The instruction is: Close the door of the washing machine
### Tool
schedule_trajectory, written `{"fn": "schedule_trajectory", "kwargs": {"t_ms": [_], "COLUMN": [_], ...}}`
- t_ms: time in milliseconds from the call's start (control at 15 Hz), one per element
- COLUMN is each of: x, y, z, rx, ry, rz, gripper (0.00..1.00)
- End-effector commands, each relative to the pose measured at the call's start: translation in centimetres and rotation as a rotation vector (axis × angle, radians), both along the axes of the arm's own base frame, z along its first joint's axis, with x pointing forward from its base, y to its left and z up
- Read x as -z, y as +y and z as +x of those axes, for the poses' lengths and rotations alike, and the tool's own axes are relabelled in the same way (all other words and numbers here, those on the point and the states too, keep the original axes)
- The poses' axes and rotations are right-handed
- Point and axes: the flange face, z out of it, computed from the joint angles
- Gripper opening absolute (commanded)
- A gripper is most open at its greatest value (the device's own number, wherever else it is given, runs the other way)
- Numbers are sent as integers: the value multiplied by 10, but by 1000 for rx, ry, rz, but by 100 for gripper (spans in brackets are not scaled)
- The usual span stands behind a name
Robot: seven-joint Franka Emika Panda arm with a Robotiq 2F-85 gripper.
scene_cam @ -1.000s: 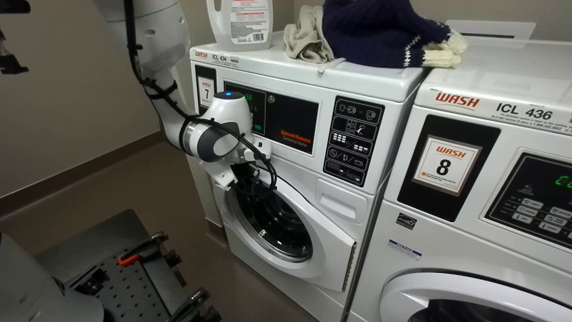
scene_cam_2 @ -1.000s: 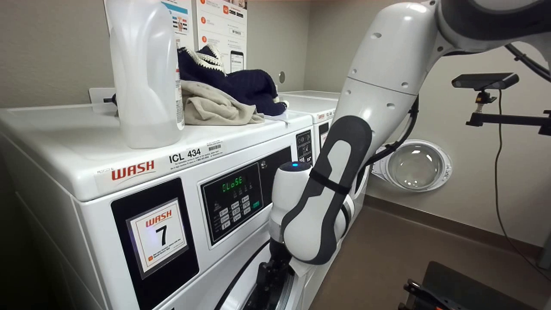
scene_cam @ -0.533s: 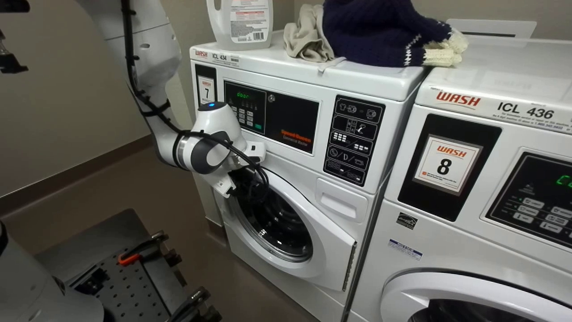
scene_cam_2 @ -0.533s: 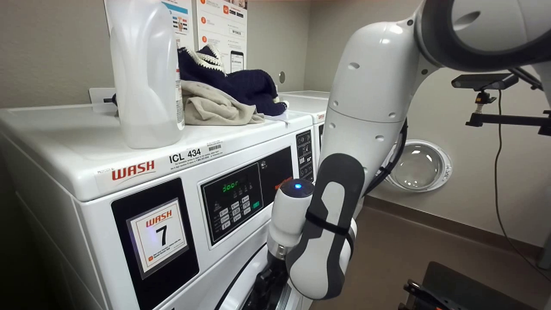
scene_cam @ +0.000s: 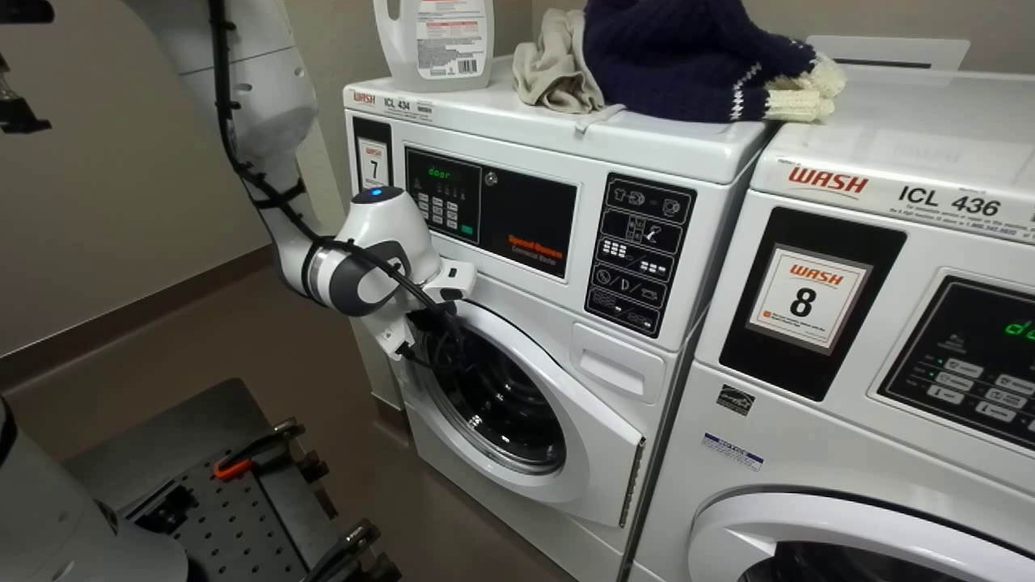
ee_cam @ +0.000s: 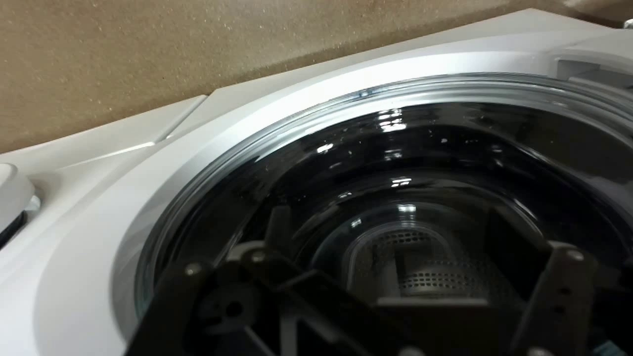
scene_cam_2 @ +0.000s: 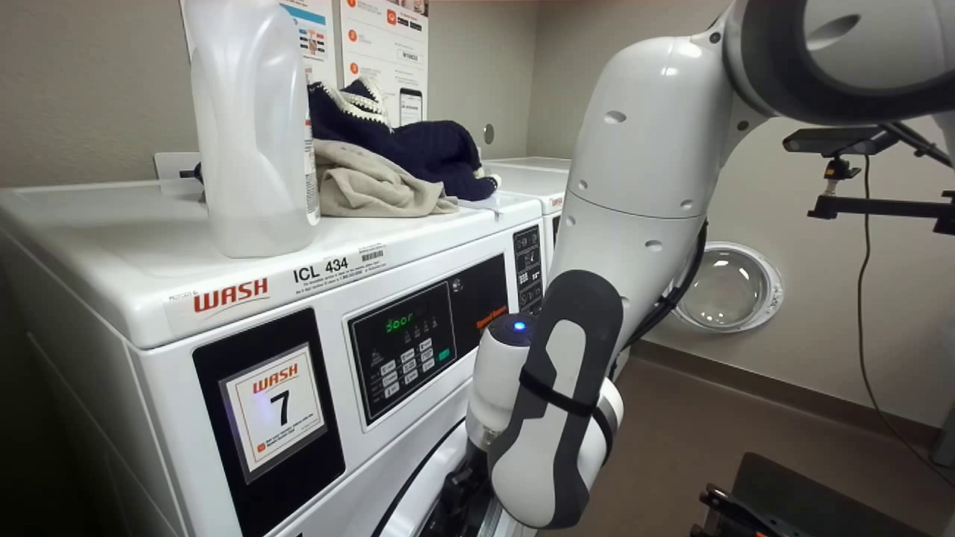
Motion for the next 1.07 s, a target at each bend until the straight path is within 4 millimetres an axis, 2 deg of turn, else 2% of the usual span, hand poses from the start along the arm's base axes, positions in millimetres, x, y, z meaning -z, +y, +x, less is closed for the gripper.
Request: {"fn": "schedule_trajectory", "kwargs": {"t_ms": [0, 133, 267, 467, 667, 1000], "x": [-49, -71, -105, -166, -233, -322], "y": [7, 13, 24, 41, 60, 82], "z": [-1, -6, -7, -4, -11, -29], "rx": [79, 73, 57, 23, -12, -65], "ry": [27, 96, 127, 136, 131, 109], "rz": [38, 45, 59, 64, 63, 102], "gripper": [100, 100, 100, 100, 100, 100]}}
